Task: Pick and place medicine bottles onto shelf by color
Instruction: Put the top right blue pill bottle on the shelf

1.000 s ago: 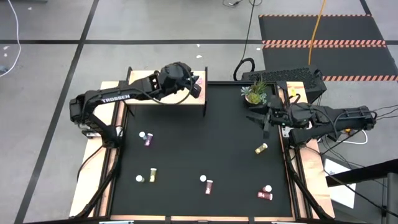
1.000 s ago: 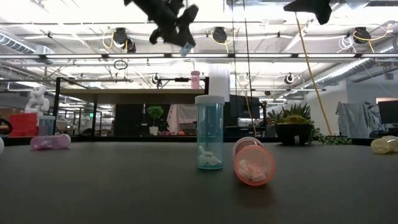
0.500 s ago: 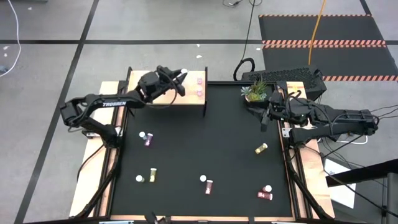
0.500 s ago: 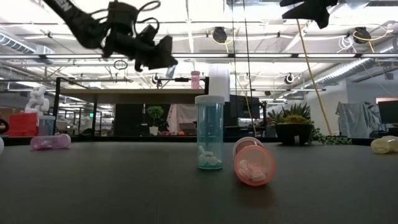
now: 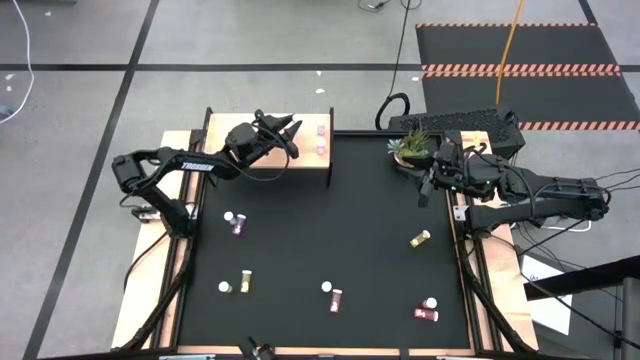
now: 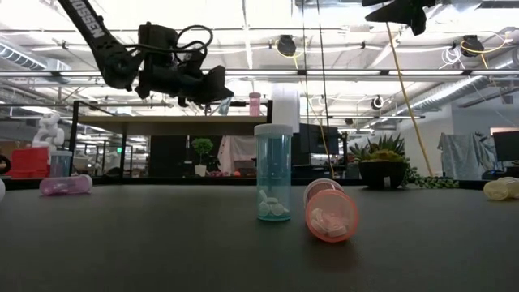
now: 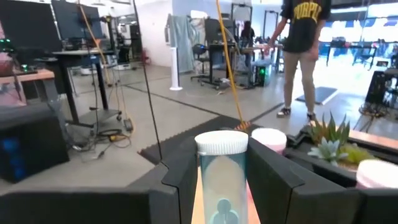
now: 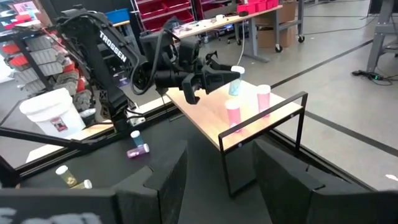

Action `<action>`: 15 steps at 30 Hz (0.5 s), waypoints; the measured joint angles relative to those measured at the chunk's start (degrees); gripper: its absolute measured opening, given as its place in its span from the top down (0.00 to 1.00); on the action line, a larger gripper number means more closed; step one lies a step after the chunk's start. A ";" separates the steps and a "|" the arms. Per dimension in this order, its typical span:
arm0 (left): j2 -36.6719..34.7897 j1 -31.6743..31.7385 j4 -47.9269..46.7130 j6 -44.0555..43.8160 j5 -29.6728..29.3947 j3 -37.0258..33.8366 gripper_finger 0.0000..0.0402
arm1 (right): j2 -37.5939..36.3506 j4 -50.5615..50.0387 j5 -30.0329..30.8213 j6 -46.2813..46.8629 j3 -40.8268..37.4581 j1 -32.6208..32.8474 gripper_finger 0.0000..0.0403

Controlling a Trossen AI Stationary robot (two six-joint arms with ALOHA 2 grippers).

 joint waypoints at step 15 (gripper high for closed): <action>1.24 1.40 -1.87 1.39 1.51 0.00 0.70 | 0.00 -0.35 -2.93 -0.88 0.00 0.00 0.57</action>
